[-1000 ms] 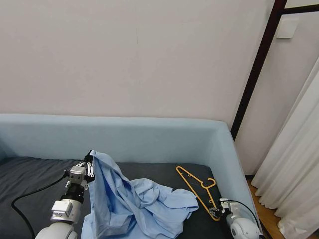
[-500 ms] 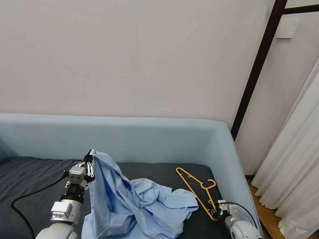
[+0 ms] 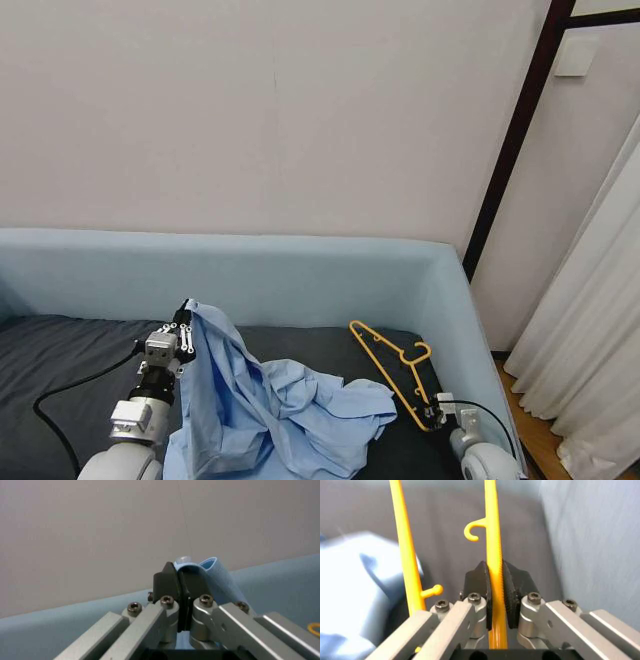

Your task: Pick up the clothes from the sofa and hang them on the clothes hanger.

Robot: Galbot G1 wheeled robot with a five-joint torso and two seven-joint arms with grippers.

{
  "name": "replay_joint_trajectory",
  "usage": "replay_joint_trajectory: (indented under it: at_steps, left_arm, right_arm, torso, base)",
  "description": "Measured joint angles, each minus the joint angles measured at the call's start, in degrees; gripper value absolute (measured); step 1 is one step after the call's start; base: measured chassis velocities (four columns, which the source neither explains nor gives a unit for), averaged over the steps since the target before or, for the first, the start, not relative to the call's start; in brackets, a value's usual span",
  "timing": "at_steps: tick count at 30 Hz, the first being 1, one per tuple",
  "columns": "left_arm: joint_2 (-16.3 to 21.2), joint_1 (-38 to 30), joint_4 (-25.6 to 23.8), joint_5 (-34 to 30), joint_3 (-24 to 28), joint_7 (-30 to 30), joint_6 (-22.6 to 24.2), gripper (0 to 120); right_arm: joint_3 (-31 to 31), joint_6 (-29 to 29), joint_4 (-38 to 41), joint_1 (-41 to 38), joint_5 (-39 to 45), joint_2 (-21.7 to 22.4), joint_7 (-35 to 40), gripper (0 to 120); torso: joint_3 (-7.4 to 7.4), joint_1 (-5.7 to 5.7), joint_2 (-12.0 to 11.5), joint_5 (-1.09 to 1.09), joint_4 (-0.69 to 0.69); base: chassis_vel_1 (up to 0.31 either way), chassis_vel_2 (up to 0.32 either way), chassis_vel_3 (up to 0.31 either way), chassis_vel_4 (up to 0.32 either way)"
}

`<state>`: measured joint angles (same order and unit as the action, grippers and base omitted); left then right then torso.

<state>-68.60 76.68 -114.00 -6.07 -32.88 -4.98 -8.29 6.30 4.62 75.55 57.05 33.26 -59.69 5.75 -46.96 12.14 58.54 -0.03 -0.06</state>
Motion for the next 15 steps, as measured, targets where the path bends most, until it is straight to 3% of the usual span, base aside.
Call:
replay_joint_trajectory:
  at_steps: [6,10,11,15]
  left_arm:
    - [-0.2,-0.4,-0.5,-1.1,1.1,0.2,0.2,0]
    - [-0.2,-0.4,-0.9,-2.2,1.0,0.2,0.2,0]
    - [-0.2,-0.4,-0.9,-2.2,1.0,0.2,0.2,0]
    - [-1.5,0.7,-3.1,-4.8,-0.8,-0.1,1.1,0]
  right_arm:
    - [1.7,-8.8,10.3,5.1,-5.1,2.9,0.6,5]
    - [2.0,-20.4,18.4,9.5,-5.0,4.2,0.6,5]
    - [2.0,-20.4,18.4,9.5,-5.0,4.2,0.6,5]
    - [2.4,-35.7,20.2,11.5,-7.5,3.6,-4.8,5]
  torso:
    - [0.00,0.00,0.0,-0.01,-0.01]
    - [0.00,0.00,0.0,-0.01,-0.01]
    - [0.00,0.00,0.0,-0.01,-0.01]
    - [0.01,0.00,0.0,-0.01,0.01]
  base:
    - [0.000,0.000,0.000,0.000]
    - [0.000,0.000,0.000,0.000]
    - [0.000,0.000,0.000,0.000]
    - [0.000,0.000,0.000,0.000]
